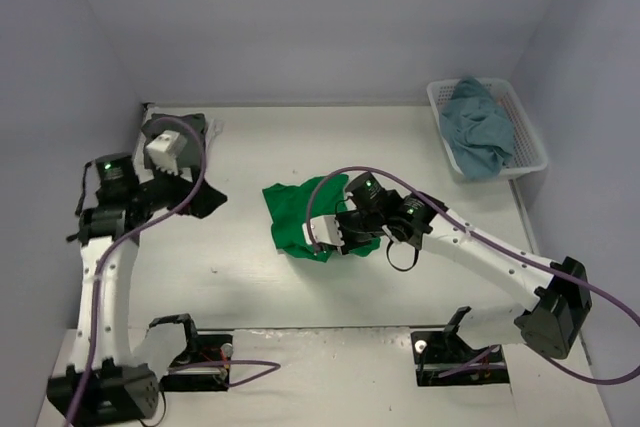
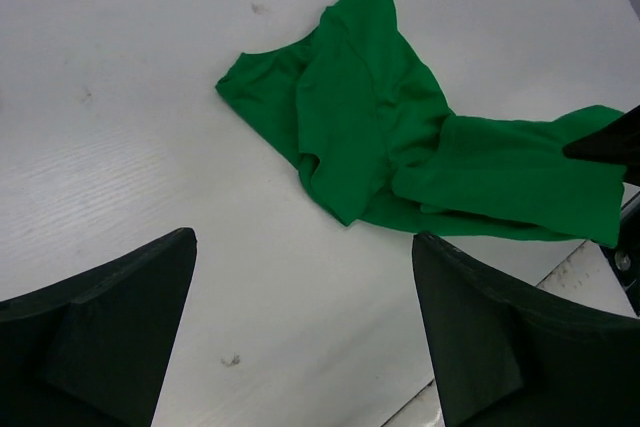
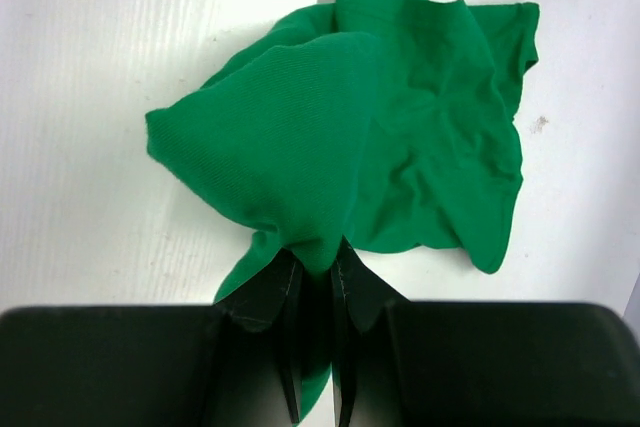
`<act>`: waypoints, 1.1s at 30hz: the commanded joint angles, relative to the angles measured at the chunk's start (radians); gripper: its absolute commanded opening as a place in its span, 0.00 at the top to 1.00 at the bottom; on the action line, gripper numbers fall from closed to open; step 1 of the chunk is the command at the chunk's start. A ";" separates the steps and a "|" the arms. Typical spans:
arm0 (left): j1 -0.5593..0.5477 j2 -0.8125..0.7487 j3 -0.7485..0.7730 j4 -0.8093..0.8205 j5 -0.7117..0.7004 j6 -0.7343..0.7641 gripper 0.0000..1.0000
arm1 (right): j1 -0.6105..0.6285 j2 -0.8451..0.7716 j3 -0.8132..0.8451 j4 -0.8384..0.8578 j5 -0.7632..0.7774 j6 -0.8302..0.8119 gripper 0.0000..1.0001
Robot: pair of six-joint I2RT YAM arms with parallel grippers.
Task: Fold and stack the t-shirts
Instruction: Fold the long partially folded tshirt into a neat square
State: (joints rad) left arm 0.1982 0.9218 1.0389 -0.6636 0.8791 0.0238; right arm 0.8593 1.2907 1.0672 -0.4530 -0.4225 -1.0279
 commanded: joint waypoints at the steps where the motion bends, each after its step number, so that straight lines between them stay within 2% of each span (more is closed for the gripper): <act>1: -0.173 0.127 0.085 0.168 -0.148 0.019 0.18 | -0.020 0.033 0.080 0.033 -0.039 -0.024 1.00; 4: -0.304 0.268 0.125 0.229 -0.235 0.019 0.23 | -0.026 0.058 0.114 0.031 -0.036 -0.029 1.00; 8: -0.347 0.463 0.191 0.277 -0.256 0.013 0.33 | -0.035 0.084 0.149 0.031 -0.035 -0.032 1.00; 13: -0.411 0.610 0.243 0.389 -0.336 0.041 0.42 | -0.055 0.127 0.178 0.031 -0.045 -0.035 1.00; 14: -0.422 0.671 0.265 0.389 -0.348 0.041 0.49 | -0.060 0.133 0.186 0.031 -0.047 -0.034 1.00; 16: -0.428 0.756 0.325 0.384 -0.359 0.036 0.58 | -0.075 0.153 0.197 0.033 -0.058 -0.037 1.00; 17: -0.430 0.782 0.341 0.384 -0.361 0.033 0.66 | -0.075 0.160 0.209 0.033 -0.059 -0.038 1.00; 23: -0.463 0.917 0.406 0.392 -0.379 0.053 0.91 | -0.111 0.235 0.273 0.037 -0.087 -0.040 1.00; 33: -0.516 0.986 0.415 0.415 -0.425 0.048 0.91 | -0.112 0.357 0.356 0.031 -0.170 -0.023 1.00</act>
State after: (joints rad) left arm -0.3180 1.9327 1.3968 -0.3027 0.4683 0.0643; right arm 0.7467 1.6375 1.3705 -0.4503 -0.5201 -1.0557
